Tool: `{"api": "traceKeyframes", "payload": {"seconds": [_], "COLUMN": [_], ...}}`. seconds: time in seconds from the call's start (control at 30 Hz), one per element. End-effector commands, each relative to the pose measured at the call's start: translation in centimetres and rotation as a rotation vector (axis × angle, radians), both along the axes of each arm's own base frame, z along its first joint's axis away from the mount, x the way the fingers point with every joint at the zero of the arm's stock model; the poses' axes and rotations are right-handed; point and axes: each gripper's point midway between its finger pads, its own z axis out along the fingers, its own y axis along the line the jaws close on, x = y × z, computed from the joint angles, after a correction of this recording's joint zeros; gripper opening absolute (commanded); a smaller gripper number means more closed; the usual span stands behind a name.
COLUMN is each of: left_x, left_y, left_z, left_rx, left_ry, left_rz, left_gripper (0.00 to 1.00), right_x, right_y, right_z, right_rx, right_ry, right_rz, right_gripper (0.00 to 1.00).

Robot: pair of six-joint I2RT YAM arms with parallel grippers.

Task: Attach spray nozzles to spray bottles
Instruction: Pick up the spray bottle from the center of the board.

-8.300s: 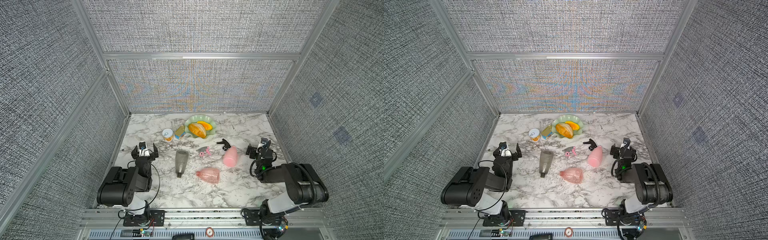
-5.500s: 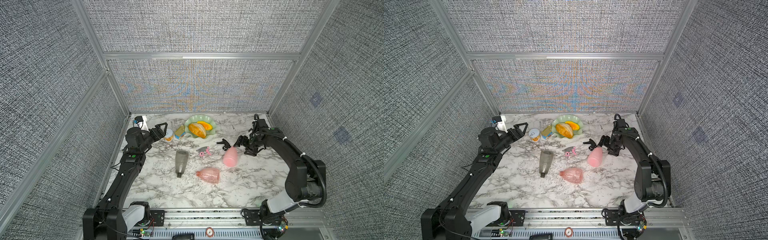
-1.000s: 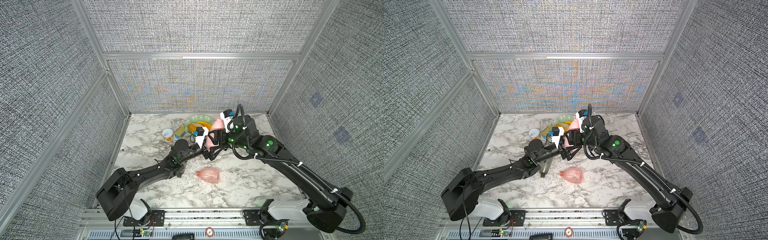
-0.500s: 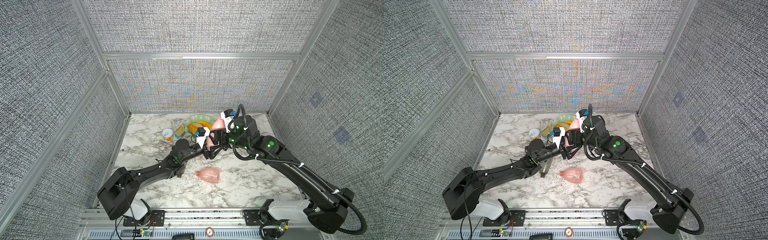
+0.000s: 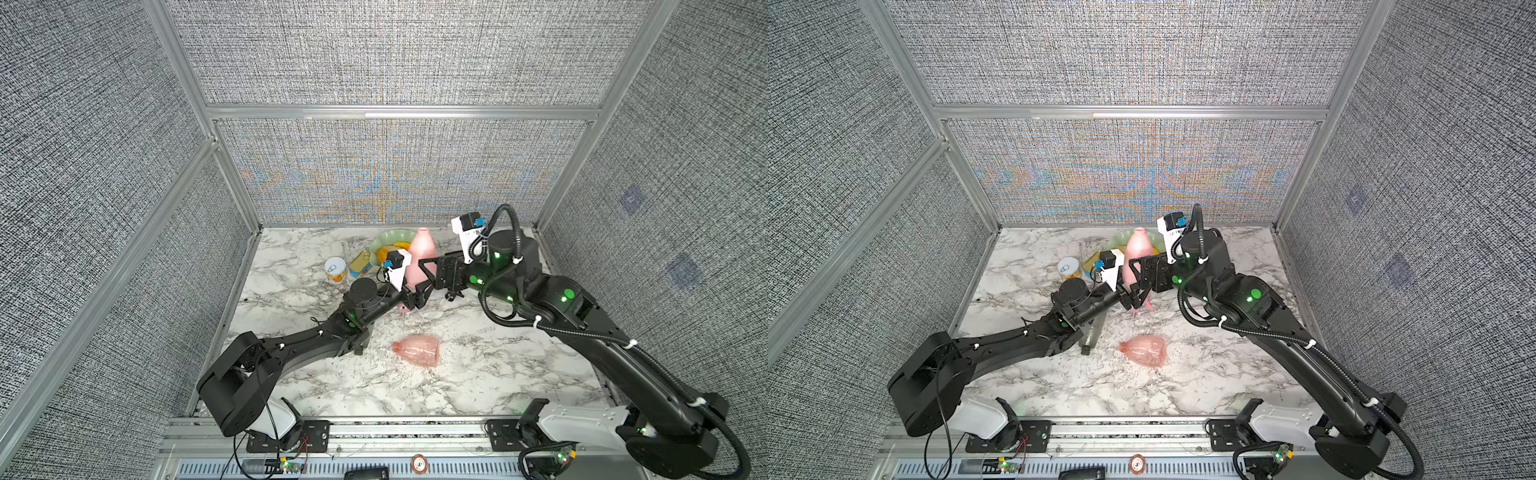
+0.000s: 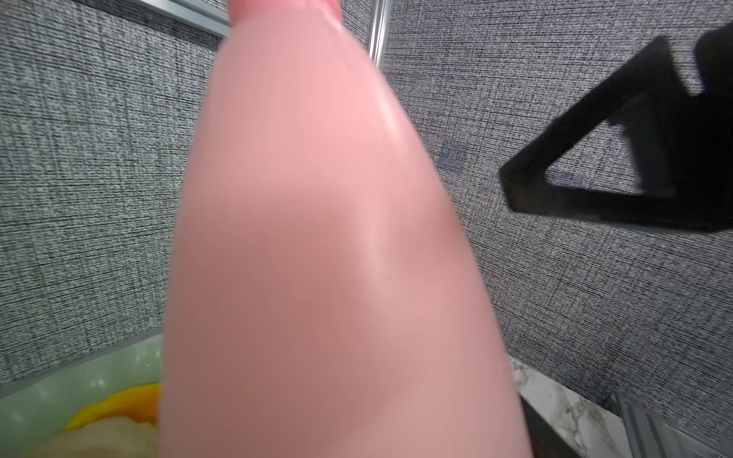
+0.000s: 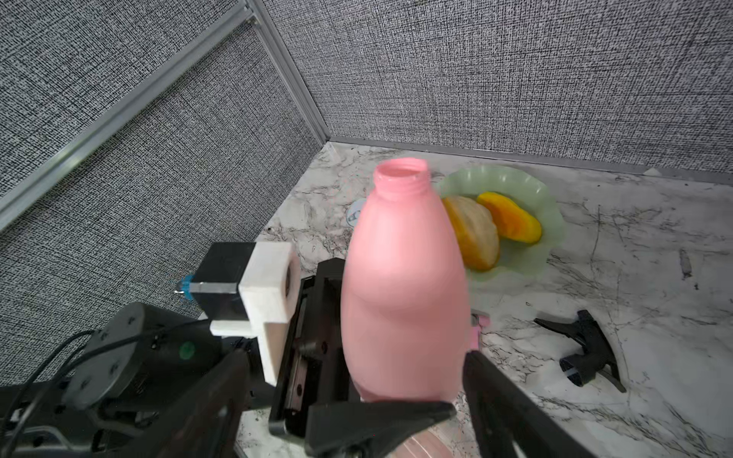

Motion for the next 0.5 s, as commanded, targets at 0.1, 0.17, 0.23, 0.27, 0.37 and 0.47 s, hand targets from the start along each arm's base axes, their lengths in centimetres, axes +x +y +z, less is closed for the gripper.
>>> {"api": "traceKeyframes", "payload": {"seconds": [0.1,0.17,0.23,0.27,0.37,0.47], "left_x": [0.9,0.4,-0.3,-0.8,-1.7,-2.3], "left_y": [2.1,2.8,3.7,4.1,5.1,5.9], "left_z": [3.3,4.6,5.8,6.3,7.3,7.8], "left_rx": [0.009,0.009,0.008,0.015,0.041,0.064], "left_ry": [-0.144,-0.196,-0.25,-0.282,-0.341,-0.361], "left_rz": [0.128,0.147,0.162,0.163,0.178,0.191], "left_gripper": [0.78,0.78,0.78,0.78,0.78,0.78], "right_x": [1.1,2.0,2.9,3.5,5.2,7.0], "right_y": [-5.7,-7.8,-9.2,-9.9,-11.1,-11.9], "right_z": [-1.1,-2.5,-4.2,-5.3,-9.0,-13.2], "right_rx": [-0.143,-0.158,-0.145,-0.132,-0.092,-0.092], "right_ry": [0.048,0.116,0.187,0.224,0.326,0.435], "right_rz": [-0.247,-0.335,-0.377,-0.388,-0.386,-0.398], "right_gripper": [0.87,0.85,0.83,0.8,0.66,0.6]}}
